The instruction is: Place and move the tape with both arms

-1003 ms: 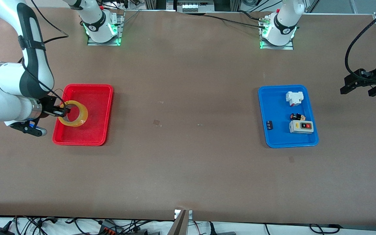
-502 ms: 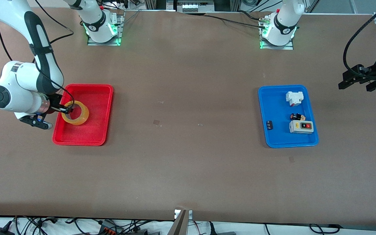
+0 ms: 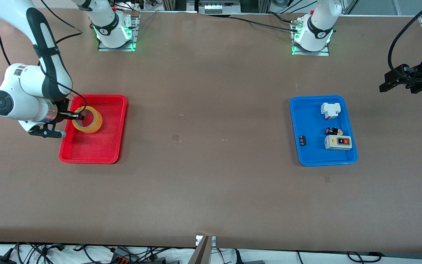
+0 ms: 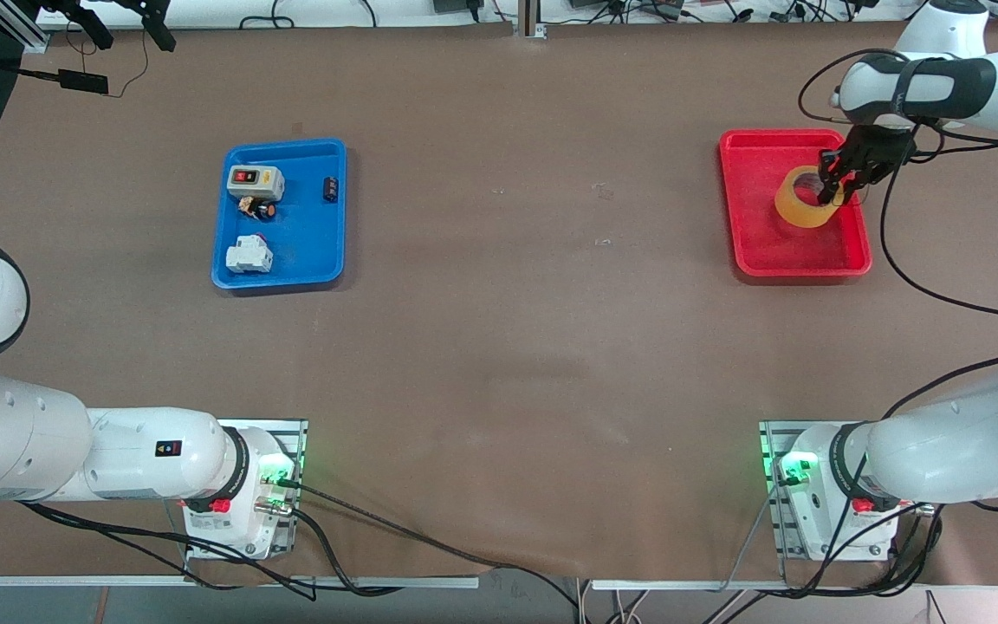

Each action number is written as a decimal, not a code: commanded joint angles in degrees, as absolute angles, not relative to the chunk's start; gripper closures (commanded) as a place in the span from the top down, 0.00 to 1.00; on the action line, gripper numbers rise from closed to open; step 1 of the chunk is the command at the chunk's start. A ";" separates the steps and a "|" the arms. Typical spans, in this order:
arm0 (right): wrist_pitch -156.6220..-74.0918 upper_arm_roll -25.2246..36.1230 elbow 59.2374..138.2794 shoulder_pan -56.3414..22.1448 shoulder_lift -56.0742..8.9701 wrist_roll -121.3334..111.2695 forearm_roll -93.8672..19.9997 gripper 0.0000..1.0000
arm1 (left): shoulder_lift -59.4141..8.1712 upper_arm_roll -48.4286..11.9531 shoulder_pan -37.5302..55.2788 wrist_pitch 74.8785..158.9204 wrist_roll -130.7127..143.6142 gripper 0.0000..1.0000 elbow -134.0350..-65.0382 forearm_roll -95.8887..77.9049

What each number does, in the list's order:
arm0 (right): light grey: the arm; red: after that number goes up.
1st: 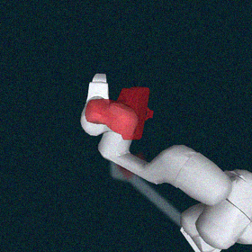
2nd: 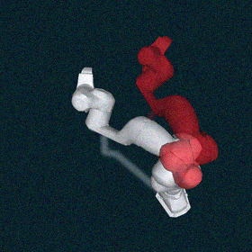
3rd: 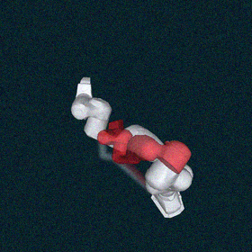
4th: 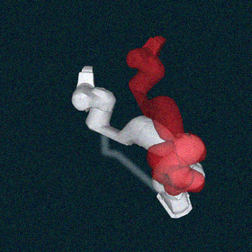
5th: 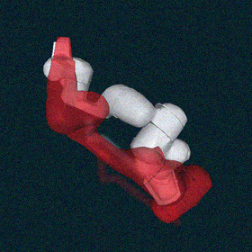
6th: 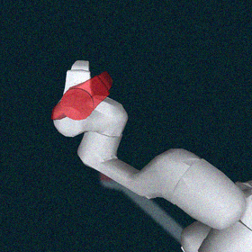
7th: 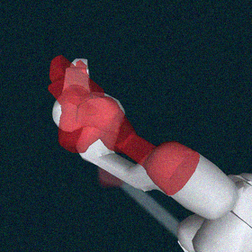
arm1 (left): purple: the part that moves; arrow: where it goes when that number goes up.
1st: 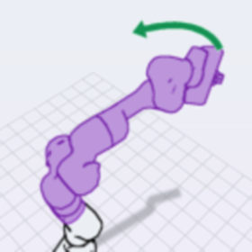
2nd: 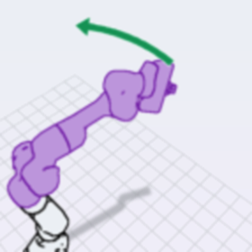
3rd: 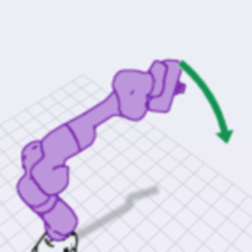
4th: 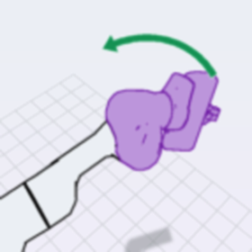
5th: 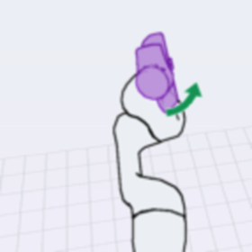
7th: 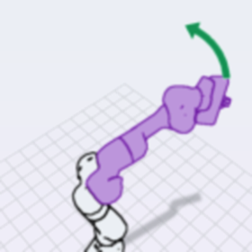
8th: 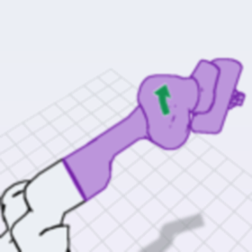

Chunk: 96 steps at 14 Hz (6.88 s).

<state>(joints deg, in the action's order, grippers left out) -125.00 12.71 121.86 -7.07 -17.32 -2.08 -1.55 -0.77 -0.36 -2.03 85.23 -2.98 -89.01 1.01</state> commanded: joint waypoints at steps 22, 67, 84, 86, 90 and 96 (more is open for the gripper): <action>-100.02 11.42 85.73 -9.40 -18.54 -4.59 -4.38 1.00 | -0.97 -0.35 -3.34 85.96 -1.49 1.00 -87.71 -0.88; -94.84 -0.70 95.10 1.49 -0.35 -0.97 0.88 1.00 | -0.97 -0.26 -3.34 85.87 -1.41 1.00 -86.92 -0.79; -93.60 -0.79 95.89 1.41 0.09 -1.76 1.05 1.00 | -1.49 -0.26 -3.43 85.87 -1.41 1.00 -87.36 -0.70; -93.95 -0.79 95.89 1.32 0.00 -1.76 0.97 1.00 | -1.49 -0.26 -3.43 85.87 -1.41 1.00 -87.36 -0.70; -93.87 -0.79 95.80 1.41 0.00 -1.67 0.88 1.00 | -1.49 -0.26 -3.34 85.78 -1.41 1.00 -87.28 -0.70; -93.69 -0.70 95.45 1.41 -0.18 -1.67 0.88 1.00 | -1.49 -0.35 -3.34 85.78 -1.32 1.00 -87.45 -0.62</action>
<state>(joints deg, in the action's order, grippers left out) -93.92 -0.73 94.81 1.35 -1.48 -1.69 1.45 -1.29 -0.15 -3.02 86.05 -1.21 -88.14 -0.39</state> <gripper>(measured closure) 0.000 0.000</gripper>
